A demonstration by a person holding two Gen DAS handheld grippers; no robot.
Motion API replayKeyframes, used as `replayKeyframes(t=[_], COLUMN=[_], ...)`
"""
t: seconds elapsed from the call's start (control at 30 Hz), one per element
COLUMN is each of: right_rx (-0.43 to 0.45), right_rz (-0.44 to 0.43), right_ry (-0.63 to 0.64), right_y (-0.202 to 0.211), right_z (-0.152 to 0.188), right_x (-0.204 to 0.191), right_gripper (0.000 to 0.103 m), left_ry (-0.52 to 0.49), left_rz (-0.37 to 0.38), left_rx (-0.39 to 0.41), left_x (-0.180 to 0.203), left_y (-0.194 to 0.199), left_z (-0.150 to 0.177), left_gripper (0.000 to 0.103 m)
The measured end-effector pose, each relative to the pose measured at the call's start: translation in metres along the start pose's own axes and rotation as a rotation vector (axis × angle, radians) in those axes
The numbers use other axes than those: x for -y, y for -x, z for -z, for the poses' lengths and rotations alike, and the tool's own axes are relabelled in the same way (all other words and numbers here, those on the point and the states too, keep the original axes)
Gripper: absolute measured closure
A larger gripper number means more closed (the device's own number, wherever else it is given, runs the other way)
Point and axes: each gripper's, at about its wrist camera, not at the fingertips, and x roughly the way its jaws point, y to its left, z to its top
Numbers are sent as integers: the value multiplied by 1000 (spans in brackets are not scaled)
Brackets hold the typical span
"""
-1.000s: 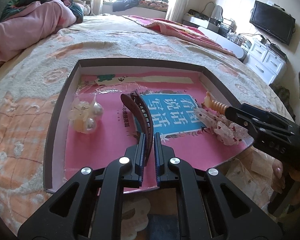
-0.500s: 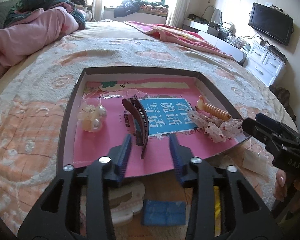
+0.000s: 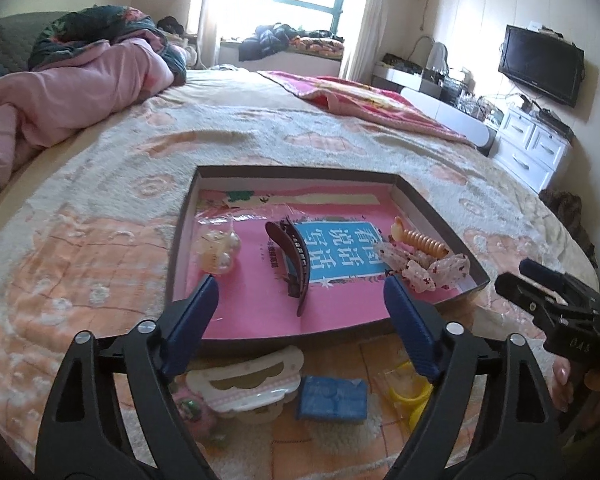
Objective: Organize jewelry
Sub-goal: 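Withdraw both tools from the tray toward the pom-pom and bangles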
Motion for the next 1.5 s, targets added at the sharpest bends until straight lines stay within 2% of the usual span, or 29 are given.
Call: replayKeyframes(t=[0.2,0.67,0.83,1.5], right_rx=[2,4,-6,-66], right_rz=[-19,-72,-90,-146], right_ry=[16,61,80,158], right_y=[14,36,39,28], right_z=[7,19,23,43], right_x=[-6,-27,-37,-79], right_gripper=[16,15,15,15], left_ry=[18,5,-16,2], left_rz=[-17,-96,-119,-167], left_rx=[30,55,42,-10], left_x=[-6,-17,-17,-39], left_y=[15,45,48,51], left_z=[1,15,24,45], left_gripper=[17,17,17,17])
